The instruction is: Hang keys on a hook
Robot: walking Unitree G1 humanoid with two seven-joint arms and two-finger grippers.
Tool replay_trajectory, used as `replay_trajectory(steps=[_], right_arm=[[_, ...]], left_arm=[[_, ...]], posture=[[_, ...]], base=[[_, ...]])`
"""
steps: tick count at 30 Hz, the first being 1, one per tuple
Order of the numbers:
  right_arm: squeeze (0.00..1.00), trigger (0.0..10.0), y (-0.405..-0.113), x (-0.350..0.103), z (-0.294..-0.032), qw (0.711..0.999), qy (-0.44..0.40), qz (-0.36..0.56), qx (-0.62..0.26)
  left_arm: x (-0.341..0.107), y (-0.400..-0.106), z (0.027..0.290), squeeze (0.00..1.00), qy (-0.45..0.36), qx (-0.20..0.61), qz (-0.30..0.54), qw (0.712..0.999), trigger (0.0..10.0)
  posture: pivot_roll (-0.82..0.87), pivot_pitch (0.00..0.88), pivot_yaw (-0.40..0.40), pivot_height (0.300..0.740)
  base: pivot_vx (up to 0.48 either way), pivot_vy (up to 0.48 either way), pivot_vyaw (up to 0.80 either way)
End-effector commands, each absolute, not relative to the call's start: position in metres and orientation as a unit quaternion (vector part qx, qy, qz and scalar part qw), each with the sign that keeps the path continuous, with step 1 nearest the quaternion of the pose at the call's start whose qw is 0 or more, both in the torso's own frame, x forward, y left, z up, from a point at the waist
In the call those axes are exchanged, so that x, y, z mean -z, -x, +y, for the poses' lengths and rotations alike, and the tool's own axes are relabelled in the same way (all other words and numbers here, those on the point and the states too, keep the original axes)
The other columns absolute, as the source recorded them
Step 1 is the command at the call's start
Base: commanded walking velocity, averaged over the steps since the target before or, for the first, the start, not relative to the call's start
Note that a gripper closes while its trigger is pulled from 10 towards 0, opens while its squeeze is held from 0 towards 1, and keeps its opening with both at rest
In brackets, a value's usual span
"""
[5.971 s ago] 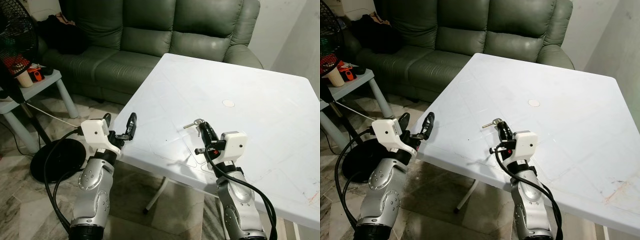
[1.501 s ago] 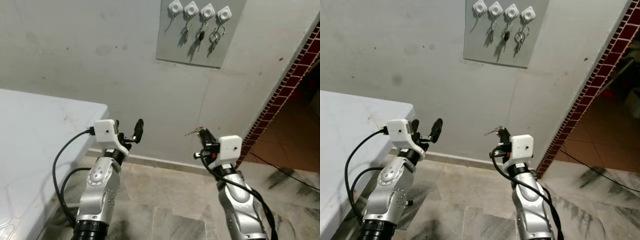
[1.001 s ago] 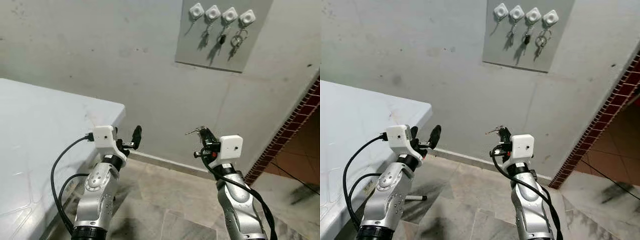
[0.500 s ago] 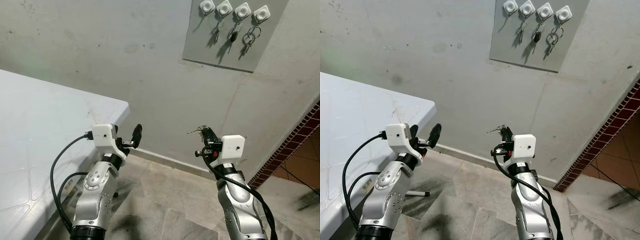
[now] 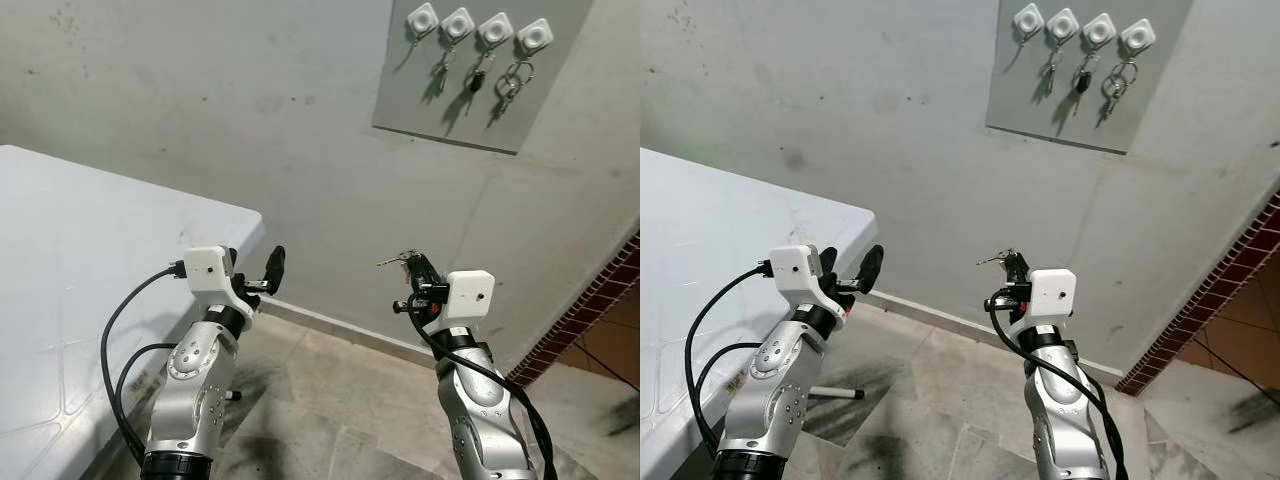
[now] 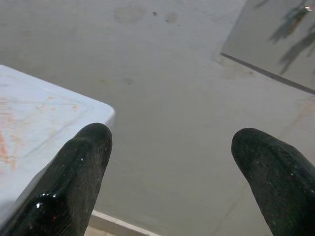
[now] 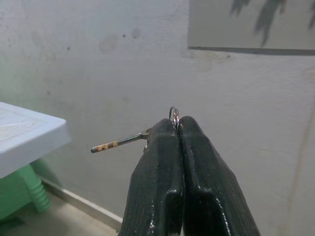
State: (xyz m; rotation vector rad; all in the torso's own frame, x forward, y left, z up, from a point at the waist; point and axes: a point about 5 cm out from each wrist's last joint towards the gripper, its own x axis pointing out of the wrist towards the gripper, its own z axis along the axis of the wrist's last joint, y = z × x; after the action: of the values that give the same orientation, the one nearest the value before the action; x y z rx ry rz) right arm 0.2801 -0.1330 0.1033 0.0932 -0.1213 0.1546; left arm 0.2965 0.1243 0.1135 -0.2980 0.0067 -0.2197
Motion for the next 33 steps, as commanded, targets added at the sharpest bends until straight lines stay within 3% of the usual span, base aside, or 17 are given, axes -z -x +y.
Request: replay_trajectory(steps=[1, 33], right_arm=[[0.00, 10.0, -0.2806, -0.1076, -0.1323, 0.994, -0.047, -0.067, -0.078], [0.00, 10.0, -0.2815, -0.1079, -0.1296, 0.993, -0.052, -0.066, -0.081]], left_arm=[[-0.1176, -0.2972, 0.1232, 0.00, 0.147, 0.116, 0.000, 0.982, 10.0], [-0.1206, -0.2994, 0.1208, 0.00, 0.143, 0.121, -0.002, 0.982, 10.0]], posture=[[0.01, 0.000, -0.032, 0.736], [0.01, 0.000, -0.033, 0.736]], base=[[0.337, 0.000, 0.00], [0.362, 0.000, 0.00]])
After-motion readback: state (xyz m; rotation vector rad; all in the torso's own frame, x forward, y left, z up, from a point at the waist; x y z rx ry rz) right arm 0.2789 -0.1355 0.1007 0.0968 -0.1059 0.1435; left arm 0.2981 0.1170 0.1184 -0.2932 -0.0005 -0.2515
